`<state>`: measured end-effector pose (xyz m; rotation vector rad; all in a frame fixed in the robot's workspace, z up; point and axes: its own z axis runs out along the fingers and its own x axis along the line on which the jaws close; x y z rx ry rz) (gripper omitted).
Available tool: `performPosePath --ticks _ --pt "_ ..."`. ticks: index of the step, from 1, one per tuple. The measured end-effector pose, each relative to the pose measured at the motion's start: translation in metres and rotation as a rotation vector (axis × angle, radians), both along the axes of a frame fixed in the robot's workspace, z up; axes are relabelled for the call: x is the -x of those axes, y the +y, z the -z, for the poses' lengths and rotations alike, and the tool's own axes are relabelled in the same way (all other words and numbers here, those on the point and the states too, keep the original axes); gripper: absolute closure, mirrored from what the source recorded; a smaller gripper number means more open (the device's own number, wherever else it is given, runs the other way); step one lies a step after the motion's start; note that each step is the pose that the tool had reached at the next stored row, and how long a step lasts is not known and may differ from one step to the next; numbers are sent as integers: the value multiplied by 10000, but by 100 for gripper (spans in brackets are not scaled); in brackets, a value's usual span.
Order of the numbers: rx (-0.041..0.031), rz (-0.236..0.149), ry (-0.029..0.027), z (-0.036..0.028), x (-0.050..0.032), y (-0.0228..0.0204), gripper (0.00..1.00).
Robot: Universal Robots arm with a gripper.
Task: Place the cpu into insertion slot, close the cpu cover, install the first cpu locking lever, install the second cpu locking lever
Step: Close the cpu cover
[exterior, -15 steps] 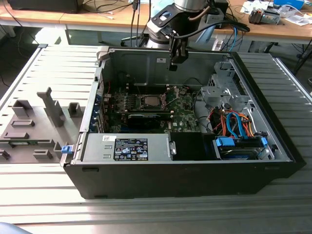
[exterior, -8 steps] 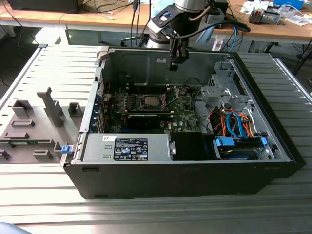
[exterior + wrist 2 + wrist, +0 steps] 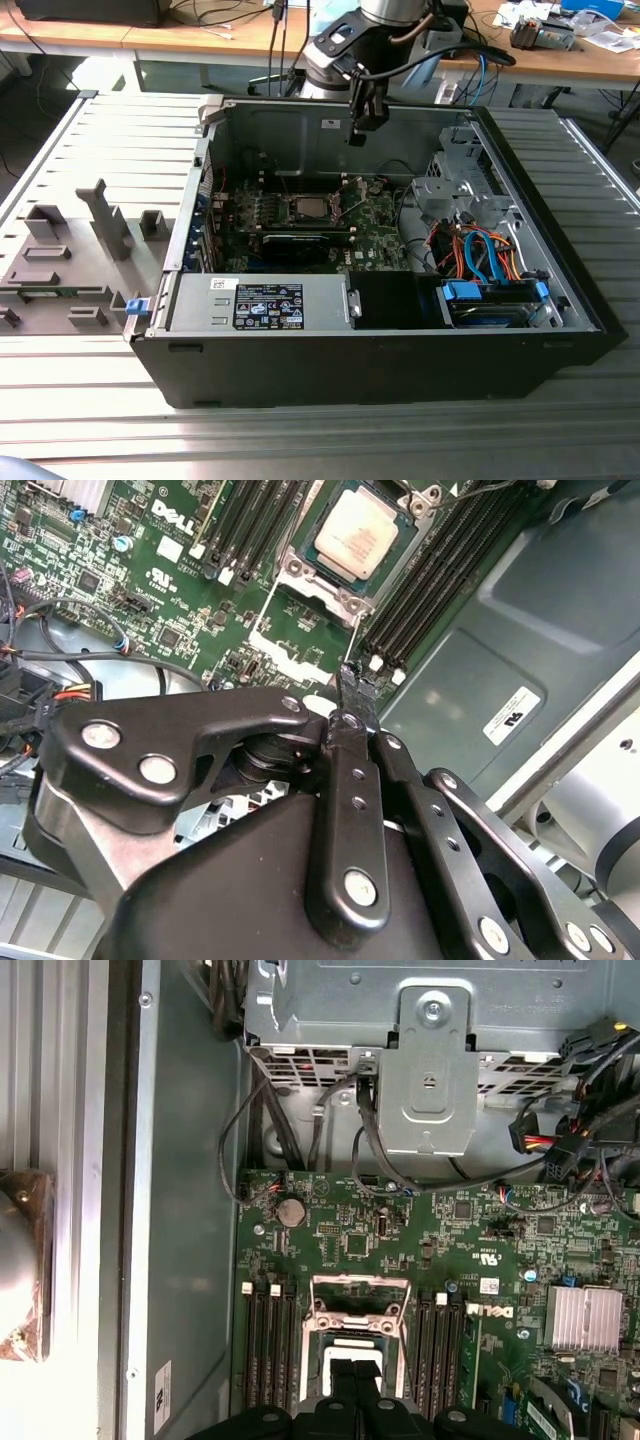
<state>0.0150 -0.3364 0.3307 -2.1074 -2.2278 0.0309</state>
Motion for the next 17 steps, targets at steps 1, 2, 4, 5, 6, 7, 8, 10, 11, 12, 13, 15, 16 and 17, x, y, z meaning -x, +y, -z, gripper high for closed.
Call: performPosePath --ticks 1,2,4,5,6,7,8,10,11,12,13,15,16,17 --pt "0 -1 0 1 -4 0 89" --pt "-1 0 0 2 -10 0 89" --pt "-1 0 0 3 -22 0 89" --pt "-1 0 0 3 -29 0 89" --pt "0 -1 0 4 -36 0 89" --pt "0 0 0 5 -45 0 89" --pt "0 0 0 6 -51 0 89" --pt "0 0 -1 8 -64 0 89" --pt "0 0 0 9 -69 0 89" --pt "0 0 0 10 -77 0 89" --pt "0 0 0 11 -82 0 89" --pt "1 -1 0 13 -96 0 89" --pt "0 0 0 16 -106 0 89" --pt "0 0 -1 19 -123 0 89"
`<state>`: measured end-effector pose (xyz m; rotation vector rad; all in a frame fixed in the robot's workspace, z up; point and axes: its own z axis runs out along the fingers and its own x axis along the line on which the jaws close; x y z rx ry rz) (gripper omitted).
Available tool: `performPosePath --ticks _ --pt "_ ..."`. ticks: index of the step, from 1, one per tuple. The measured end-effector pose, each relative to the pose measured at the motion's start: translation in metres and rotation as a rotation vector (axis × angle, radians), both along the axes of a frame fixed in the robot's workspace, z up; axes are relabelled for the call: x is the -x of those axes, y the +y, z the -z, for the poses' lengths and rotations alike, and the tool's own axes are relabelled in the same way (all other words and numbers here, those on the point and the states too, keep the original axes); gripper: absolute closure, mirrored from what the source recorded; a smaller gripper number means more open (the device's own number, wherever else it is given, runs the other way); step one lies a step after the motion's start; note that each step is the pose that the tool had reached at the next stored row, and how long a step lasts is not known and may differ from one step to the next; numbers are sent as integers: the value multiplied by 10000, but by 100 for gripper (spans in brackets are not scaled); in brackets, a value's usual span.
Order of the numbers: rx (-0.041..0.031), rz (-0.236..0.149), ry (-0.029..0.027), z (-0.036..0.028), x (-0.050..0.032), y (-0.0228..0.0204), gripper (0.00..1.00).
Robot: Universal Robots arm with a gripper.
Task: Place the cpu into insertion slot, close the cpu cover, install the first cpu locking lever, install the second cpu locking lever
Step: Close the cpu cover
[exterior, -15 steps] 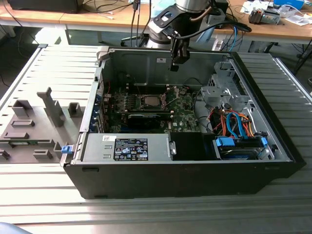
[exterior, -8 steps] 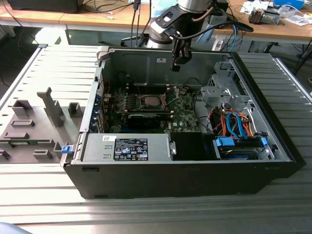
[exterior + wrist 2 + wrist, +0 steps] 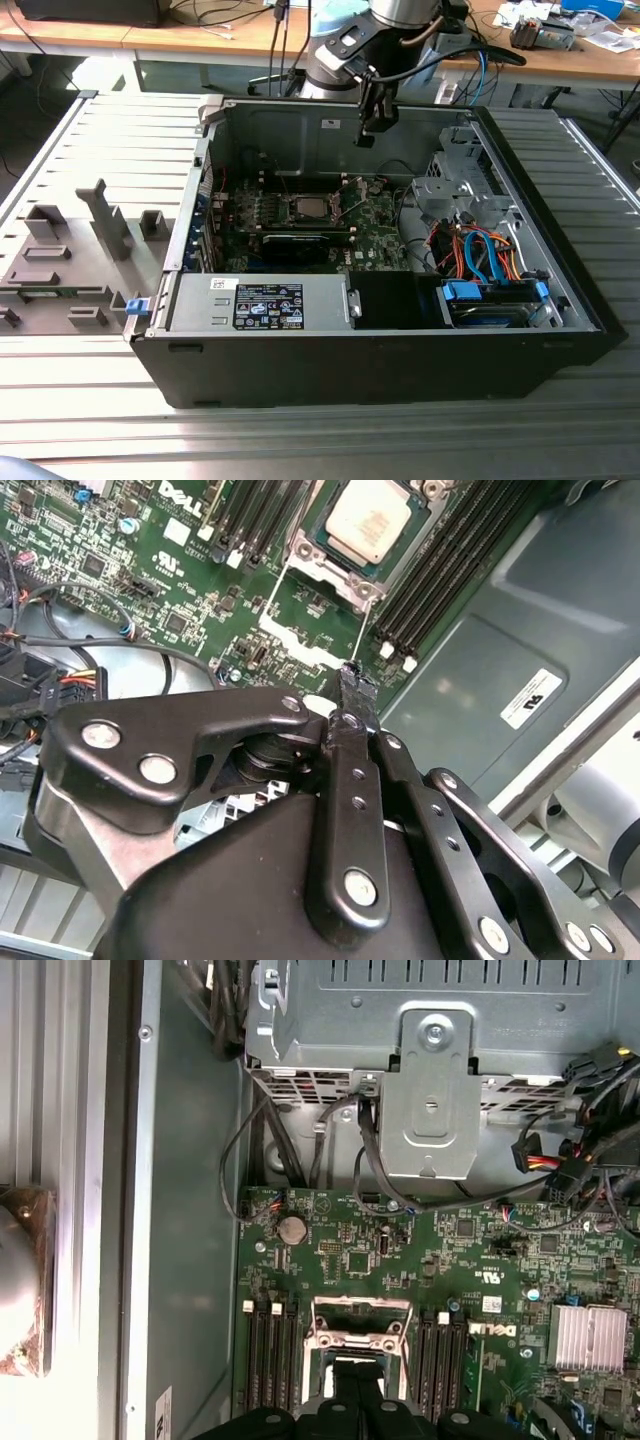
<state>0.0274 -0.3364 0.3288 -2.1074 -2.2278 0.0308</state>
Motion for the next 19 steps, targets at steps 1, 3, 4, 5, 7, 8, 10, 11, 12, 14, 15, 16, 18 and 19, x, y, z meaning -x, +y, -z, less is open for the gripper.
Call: performPosePath --ticks 1,3,4,5,7,8,10,11,12,14,15,16,18,19 --pt "0 0 0 1 -6 0 89" --pt "0 0 0 4 -21 0 89" --pt "0 0 0 6 -29 0 89" --pt "0 0 0 8 -40 0 89" --pt "0 0 0 12 -60 0 89" --pt "0 0 0 14 -68 0 89" --pt "0 0 0 17 -84 0 89" --pt "0 0 0 19 -93 0 89" --pt "0 0 1 21 -101 0 89" --pt "0 -1 0 23 -111 0 89" --pt "0 -1 0 24 -115 0 89" --pt "0 0 0 26 -124 0 89" --pt "0 0 1 29 -142 0 89" --pt "0 0 0 30 -148 0 89"
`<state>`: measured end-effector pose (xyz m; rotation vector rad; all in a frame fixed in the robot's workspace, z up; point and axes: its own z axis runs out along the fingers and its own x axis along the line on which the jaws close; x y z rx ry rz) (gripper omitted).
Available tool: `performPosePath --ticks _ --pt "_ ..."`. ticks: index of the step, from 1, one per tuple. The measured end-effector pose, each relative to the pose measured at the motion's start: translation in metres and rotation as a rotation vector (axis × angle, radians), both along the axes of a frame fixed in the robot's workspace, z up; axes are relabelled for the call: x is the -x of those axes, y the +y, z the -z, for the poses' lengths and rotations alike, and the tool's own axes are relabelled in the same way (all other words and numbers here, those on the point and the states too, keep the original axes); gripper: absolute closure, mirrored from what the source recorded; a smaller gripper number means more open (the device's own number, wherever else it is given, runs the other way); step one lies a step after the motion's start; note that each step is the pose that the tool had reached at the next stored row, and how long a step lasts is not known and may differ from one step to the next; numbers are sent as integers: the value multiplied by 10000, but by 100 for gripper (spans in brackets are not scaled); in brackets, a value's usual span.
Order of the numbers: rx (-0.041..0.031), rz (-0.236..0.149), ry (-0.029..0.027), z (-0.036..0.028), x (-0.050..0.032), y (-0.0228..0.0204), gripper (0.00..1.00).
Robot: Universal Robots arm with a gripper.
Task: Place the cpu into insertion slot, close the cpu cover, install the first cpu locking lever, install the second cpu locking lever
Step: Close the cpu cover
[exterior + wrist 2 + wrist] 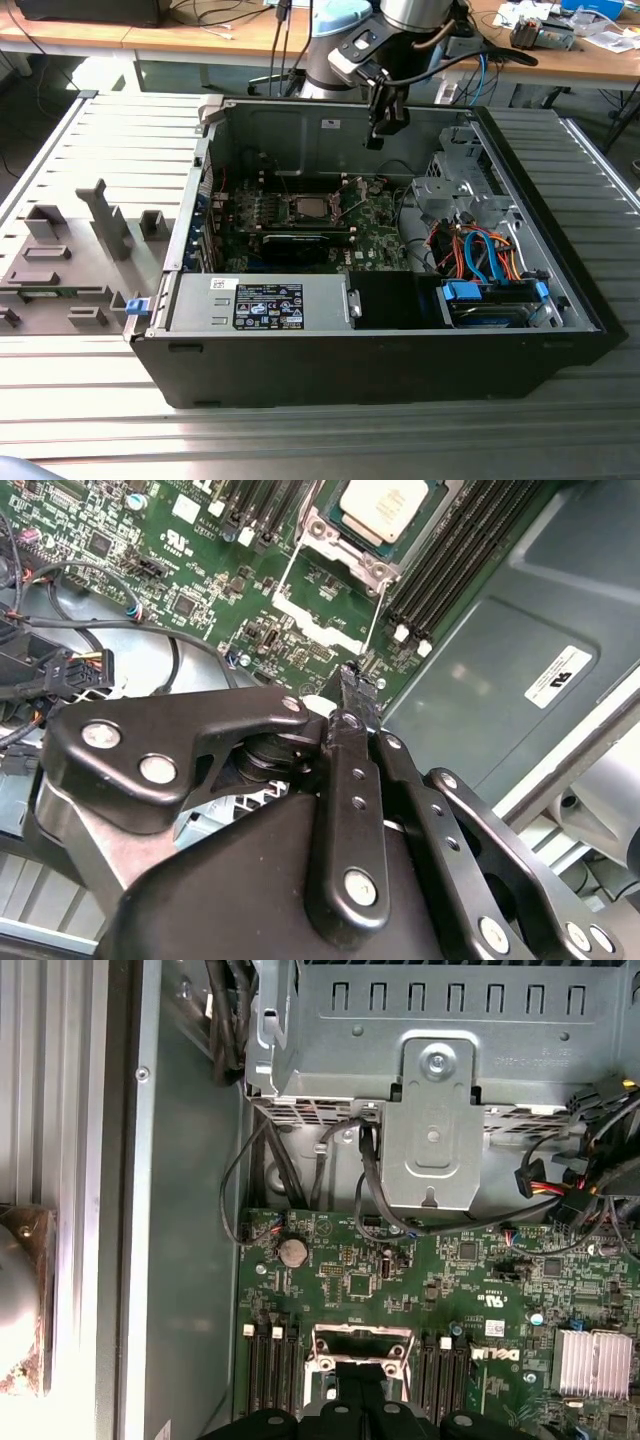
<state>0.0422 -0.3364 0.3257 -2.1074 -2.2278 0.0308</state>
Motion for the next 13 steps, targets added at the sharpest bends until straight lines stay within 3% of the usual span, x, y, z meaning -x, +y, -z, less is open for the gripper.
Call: performPosePath --ticks 13 --pt "0 0 1 16 -90 0 89"
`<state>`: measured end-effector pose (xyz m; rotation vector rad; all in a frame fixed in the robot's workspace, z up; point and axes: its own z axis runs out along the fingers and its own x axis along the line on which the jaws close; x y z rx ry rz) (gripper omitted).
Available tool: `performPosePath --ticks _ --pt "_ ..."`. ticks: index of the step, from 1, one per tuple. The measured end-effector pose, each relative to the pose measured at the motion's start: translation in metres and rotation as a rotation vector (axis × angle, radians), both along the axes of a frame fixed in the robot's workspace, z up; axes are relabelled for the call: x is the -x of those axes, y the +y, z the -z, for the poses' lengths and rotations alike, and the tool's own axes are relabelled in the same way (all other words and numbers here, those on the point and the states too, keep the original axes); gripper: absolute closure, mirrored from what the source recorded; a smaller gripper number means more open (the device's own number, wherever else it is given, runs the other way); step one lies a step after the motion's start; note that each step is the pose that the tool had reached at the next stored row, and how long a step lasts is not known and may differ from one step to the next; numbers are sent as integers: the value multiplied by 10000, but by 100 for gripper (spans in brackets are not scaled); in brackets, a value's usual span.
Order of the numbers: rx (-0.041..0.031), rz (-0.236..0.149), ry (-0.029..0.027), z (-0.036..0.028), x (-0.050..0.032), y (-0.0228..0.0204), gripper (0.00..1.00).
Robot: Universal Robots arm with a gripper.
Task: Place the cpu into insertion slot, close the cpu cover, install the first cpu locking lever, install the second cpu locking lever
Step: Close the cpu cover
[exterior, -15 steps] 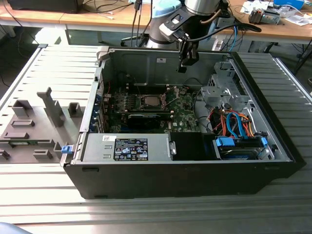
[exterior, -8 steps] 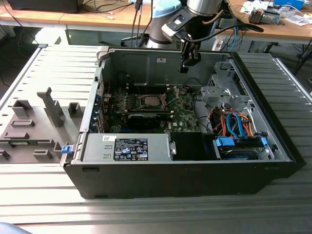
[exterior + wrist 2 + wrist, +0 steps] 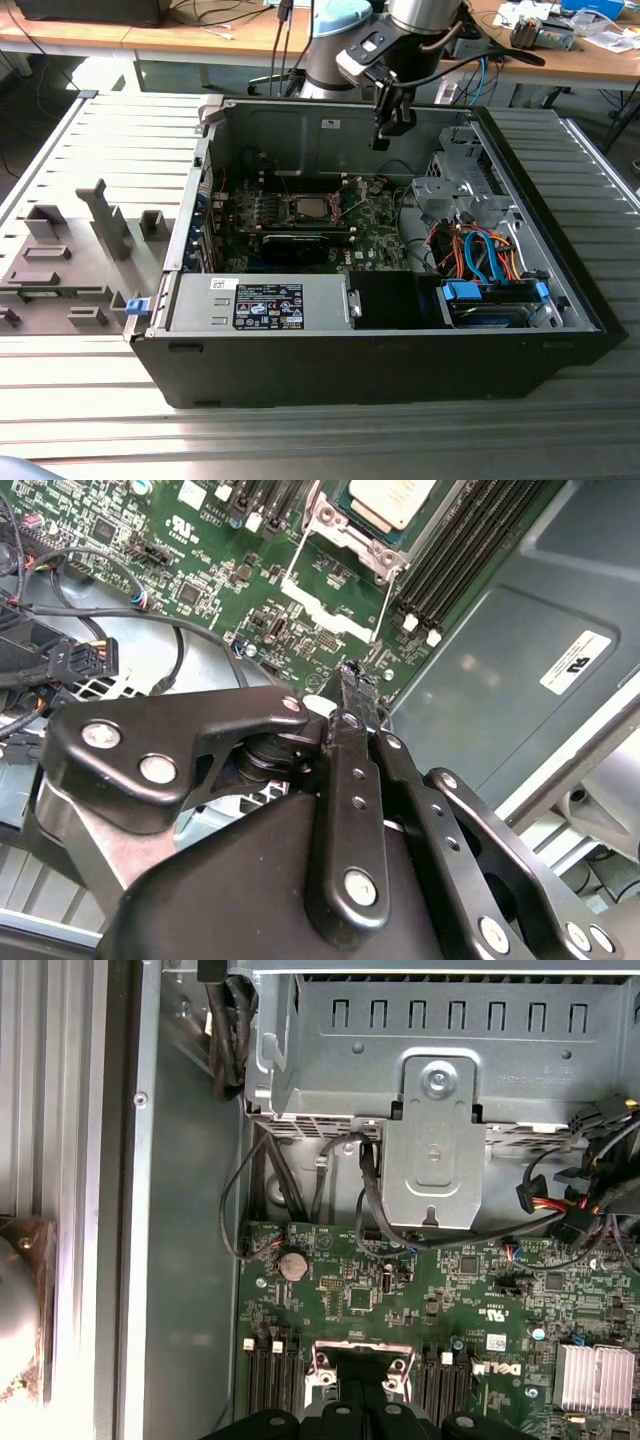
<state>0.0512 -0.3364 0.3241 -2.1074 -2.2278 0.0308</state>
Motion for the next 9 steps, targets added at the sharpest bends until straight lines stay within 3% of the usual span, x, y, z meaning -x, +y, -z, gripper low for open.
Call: performPosePath --ticks 9 --pt "0 0 -1 23 -104 -1 89"
